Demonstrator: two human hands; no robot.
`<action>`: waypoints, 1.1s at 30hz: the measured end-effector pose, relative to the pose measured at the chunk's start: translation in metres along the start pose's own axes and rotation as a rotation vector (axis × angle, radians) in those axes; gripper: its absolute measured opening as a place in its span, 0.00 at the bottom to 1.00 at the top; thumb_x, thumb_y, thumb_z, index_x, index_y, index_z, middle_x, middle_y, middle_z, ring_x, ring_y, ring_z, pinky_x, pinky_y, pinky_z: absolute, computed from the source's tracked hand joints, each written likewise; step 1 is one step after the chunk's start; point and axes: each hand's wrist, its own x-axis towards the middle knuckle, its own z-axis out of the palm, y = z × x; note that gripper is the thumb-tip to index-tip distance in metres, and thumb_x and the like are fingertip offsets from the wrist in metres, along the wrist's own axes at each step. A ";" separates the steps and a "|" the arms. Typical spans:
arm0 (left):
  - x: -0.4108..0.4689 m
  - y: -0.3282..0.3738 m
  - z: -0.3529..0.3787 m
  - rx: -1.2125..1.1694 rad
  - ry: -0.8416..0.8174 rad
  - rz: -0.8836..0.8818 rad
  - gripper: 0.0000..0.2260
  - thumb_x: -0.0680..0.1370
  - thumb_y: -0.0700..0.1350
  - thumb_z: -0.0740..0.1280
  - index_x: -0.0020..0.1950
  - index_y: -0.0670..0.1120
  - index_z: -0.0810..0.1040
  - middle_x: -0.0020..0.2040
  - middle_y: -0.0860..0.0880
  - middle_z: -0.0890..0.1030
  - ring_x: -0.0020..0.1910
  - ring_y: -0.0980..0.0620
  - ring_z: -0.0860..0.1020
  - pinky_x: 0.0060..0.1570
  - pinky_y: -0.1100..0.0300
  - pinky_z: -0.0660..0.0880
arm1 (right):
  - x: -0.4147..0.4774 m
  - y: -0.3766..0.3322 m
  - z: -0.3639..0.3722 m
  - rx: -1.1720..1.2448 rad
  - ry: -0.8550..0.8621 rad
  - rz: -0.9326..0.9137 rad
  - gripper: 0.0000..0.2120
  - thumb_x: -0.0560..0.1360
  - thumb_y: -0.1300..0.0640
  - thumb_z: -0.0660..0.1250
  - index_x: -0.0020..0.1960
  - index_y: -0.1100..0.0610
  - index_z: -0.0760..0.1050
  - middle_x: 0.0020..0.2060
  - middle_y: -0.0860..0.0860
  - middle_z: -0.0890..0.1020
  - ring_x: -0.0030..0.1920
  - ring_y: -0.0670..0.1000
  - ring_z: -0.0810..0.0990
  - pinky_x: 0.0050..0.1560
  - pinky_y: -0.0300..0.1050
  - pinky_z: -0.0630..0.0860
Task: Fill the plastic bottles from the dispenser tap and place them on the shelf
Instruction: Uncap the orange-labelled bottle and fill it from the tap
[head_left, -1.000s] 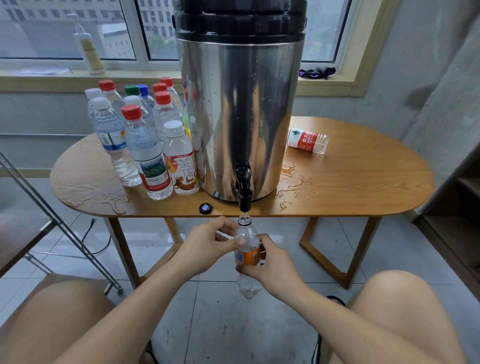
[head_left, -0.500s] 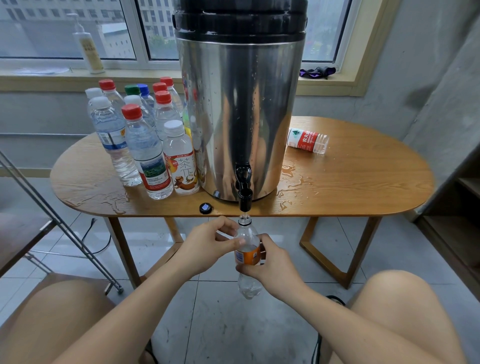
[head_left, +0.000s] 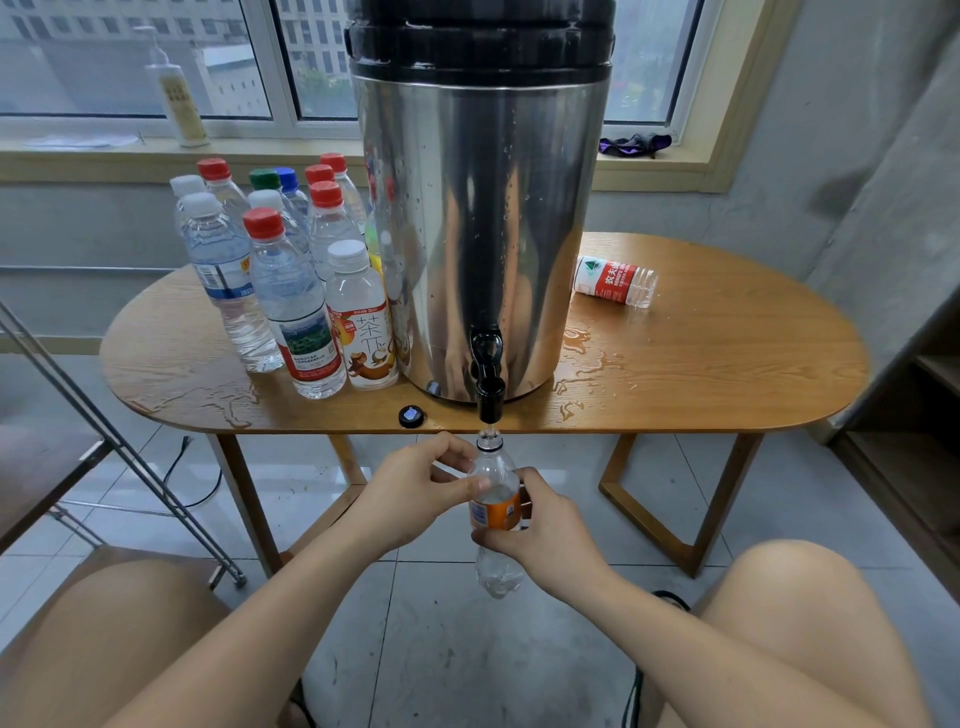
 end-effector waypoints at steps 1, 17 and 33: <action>0.000 0.000 0.000 0.001 0.000 0.000 0.14 0.78 0.60 0.77 0.62 0.61 0.80 0.57 0.60 0.83 0.54 0.59 0.84 0.53 0.57 0.86 | 0.000 0.000 0.000 0.001 0.000 -0.001 0.29 0.71 0.45 0.83 0.65 0.43 0.71 0.55 0.42 0.82 0.54 0.43 0.81 0.49 0.35 0.75; 0.001 0.001 0.000 0.013 -0.009 0.004 0.15 0.79 0.59 0.76 0.63 0.60 0.80 0.58 0.61 0.83 0.54 0.60 0.84 0.53 0.57 0.85 | 0.001 0.003 0.001 0.009 0.004 -0.011 0.29 0.70 0.45 0.83 0.65 0.43 0.71 0.55 0.43 0.82 0.55 0.44 0.81 0.51 0.38 0.78; 0.000 -0.002 0.000 0.008 0.002 0.021 0.14 0.78 0.60 0.76 0.62 0.61 0.80 0.57 0.62 0.84 0.53 0.62 0.84 0.51 0.59 0.85 | 0.000 0.002 0.001 0.013 0.011 -0.010 0.28 0.70 0.45 0.83 0.64 0.43 0.72 0.54 0.42 0.82 0.55 0.43 0.81 0.49 0.36 0.76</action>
